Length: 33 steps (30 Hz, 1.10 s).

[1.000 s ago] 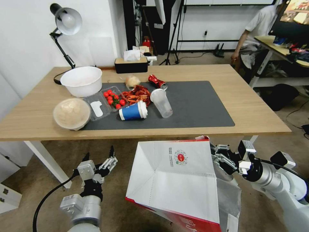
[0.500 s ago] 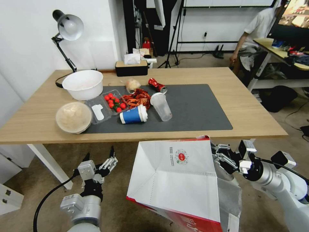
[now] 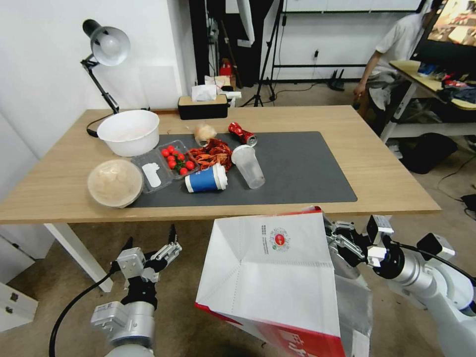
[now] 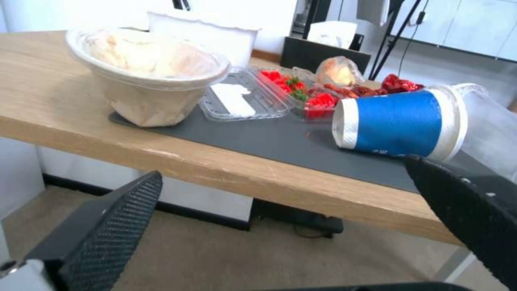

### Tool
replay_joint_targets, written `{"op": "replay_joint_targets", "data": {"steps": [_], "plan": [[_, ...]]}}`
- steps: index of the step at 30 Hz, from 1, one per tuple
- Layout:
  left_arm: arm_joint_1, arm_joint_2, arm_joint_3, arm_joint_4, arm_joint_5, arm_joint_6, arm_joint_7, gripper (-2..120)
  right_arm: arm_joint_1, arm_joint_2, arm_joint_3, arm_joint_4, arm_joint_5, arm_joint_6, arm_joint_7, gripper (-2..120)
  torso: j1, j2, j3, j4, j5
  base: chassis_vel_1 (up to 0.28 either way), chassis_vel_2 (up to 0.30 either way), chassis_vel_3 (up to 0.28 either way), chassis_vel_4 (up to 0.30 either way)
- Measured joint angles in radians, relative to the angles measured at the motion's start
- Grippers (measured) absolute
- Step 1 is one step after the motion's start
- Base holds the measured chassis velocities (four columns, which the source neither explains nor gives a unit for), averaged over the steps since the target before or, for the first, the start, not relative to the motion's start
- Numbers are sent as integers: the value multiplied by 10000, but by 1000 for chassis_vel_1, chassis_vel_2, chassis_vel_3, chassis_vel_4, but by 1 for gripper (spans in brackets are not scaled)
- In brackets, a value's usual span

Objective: Pick up the food delivery bag from the floor and place it on the table.

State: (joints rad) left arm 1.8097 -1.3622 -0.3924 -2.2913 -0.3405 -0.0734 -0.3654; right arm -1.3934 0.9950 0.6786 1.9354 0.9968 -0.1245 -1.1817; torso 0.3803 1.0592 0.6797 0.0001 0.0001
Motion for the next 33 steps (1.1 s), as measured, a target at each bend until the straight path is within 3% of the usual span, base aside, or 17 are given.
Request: {"op": "replay_joint_targets", "data": {"steps": [7,20,33], "plan": [[-34,-34,-14,-25,37,-30,-41,100,0,-74,-28,112,287,144,258,0,-17,-35,-20,0,0,0,0,0,0],[-32,-54,-30,-111,59,-38,-91,100,-89,-400,195,419,649,137,336,0,-33,-74,-41,0,0,0,0,0,0],[14,-36,-56,-159,99,-46,-105,100,-64,-1037,983,1077,2120,115,1333,0,-45,-95,-55,0,-1,0,0,0,0]]}}
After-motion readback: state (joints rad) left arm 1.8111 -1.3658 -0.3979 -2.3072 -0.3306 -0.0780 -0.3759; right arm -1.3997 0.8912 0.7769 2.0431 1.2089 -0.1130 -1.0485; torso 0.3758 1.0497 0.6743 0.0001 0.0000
